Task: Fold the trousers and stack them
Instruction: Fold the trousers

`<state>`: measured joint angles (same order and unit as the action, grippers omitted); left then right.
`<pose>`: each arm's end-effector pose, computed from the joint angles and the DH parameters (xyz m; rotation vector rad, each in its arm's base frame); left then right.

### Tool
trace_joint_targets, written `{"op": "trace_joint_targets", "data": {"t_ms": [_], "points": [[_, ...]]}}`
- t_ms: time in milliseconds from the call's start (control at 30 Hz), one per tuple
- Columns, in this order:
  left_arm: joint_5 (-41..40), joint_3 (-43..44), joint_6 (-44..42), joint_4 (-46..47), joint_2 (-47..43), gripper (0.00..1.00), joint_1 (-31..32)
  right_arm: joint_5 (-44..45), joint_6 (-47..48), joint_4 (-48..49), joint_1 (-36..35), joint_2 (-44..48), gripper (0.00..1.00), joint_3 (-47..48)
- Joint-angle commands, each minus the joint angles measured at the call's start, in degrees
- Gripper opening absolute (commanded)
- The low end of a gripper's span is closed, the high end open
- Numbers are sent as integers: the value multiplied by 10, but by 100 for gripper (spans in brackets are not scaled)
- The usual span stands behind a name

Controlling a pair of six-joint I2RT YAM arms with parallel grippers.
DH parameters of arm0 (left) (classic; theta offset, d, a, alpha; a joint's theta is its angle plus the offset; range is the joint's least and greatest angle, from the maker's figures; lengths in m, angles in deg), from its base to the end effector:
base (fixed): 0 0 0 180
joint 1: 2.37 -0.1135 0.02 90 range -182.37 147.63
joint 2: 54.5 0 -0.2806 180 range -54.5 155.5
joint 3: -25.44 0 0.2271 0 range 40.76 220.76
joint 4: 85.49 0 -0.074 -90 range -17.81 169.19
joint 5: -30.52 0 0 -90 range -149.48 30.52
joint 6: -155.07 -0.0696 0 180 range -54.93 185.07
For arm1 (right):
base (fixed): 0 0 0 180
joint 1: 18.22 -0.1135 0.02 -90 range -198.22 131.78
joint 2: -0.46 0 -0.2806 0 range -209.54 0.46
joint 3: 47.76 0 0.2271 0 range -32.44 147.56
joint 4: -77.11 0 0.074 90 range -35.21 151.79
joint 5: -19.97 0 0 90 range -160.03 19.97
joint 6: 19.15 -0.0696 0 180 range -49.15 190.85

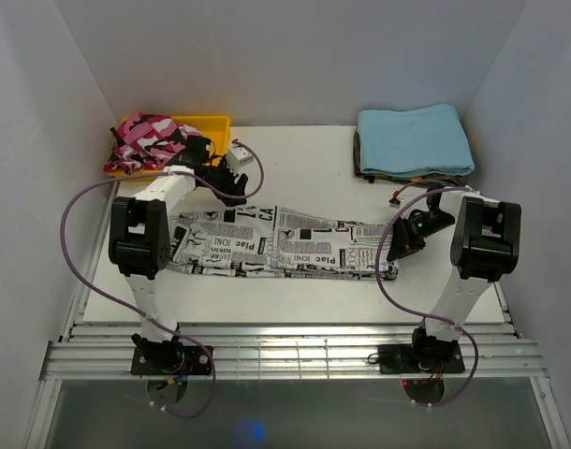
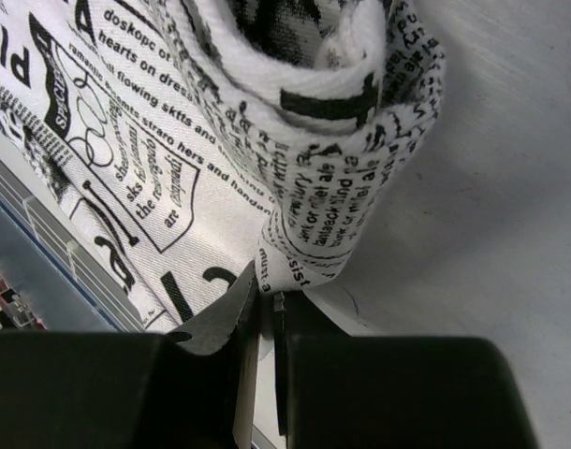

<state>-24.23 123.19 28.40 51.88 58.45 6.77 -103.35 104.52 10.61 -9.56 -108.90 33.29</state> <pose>0.4065 -0.1061 0.2016 1.1367 2.1254 -0.5760 0.3042 -0.0077 0.1388 -0.5897 2.8264 0.8495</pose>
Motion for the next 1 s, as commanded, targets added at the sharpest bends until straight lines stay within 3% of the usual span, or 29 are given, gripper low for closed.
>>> {"op": "trace_joint_targets", "data": {"t_ms": [0, 167, 267, 400, 567, 833, 967], "points": [[56, 67, 12, -70, -23, 70, 8, 26, 16, -10, 7, -5, 8, -3], [105, 1, 34, -89, -88, 70, 33, 1, 8, -9, 17, -1, 8, 2], [84, -79, 45, -90, -122, 70, 66, -35, -4, -10, 40, 3, 8, 9], [54, -157, 122, -40, -156, 74, 56, -70, 8, -35, 81, 19, 8, 20], [55, -162, 179, -43, -196, 84, -32, -110, 64, -107, 134, 29, 8, 58], [55, -144, 215, -124, -229, 85, -204, -131, 122, -169, 173, 46, 8, 72], [28, -164, 196, -161, -214, 87, -232, -189, 153, -234, 181, 56, 8, 119]]}}
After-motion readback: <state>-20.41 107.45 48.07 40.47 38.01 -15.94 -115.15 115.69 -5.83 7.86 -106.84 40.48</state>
